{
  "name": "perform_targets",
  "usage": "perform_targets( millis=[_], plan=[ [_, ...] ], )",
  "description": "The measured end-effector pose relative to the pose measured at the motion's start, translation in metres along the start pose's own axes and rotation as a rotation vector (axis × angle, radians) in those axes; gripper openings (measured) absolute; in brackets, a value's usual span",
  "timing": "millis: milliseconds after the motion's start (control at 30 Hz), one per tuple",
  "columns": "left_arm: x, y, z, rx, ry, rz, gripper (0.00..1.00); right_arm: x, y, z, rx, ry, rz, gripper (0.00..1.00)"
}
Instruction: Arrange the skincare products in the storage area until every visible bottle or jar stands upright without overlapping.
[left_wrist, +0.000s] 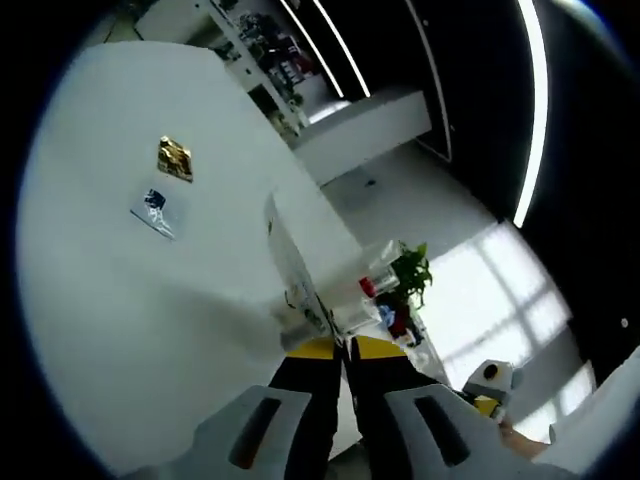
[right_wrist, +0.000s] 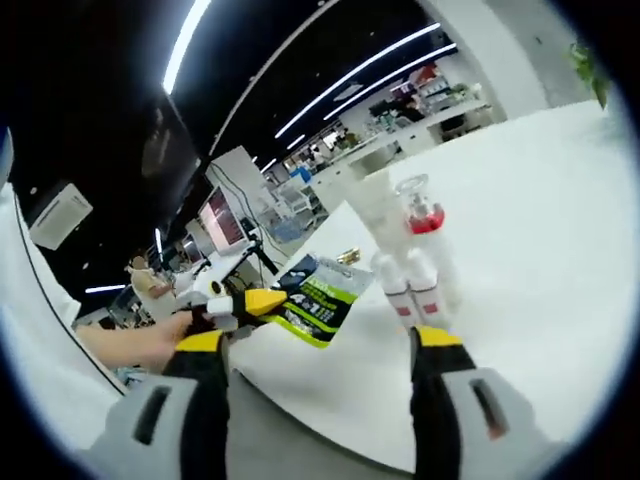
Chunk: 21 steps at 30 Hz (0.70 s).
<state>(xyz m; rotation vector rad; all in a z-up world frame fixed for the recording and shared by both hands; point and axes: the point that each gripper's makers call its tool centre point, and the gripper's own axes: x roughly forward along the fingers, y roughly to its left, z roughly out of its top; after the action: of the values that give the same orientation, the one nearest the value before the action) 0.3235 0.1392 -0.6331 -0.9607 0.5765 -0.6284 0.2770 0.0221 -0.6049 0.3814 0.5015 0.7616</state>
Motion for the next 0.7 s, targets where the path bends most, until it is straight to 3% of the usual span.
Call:
perform_targets(
  millis=[267, 500, 700],
  plan=[
    [0.017, 0.021, -0.013, 0.087, 0.096, 0.061, 0.03, -0.003, -0.011, -0.004, -0.020, 0.019, -0.051, 0.78],
    [0.024, 0.036, -0.019, 0.105, 0.108, 0.101, 0.00, -0.004, -0.016, -0.004, -0.031, 0.028, -0.079, 0.78],
    [0.023, 0.059, -0.020, 0.134, 0.108, 0.196, 0.00, -0.004, -0.018, -0.005, -0.030, 0.035, -0.085, 0.78]
  ],
)
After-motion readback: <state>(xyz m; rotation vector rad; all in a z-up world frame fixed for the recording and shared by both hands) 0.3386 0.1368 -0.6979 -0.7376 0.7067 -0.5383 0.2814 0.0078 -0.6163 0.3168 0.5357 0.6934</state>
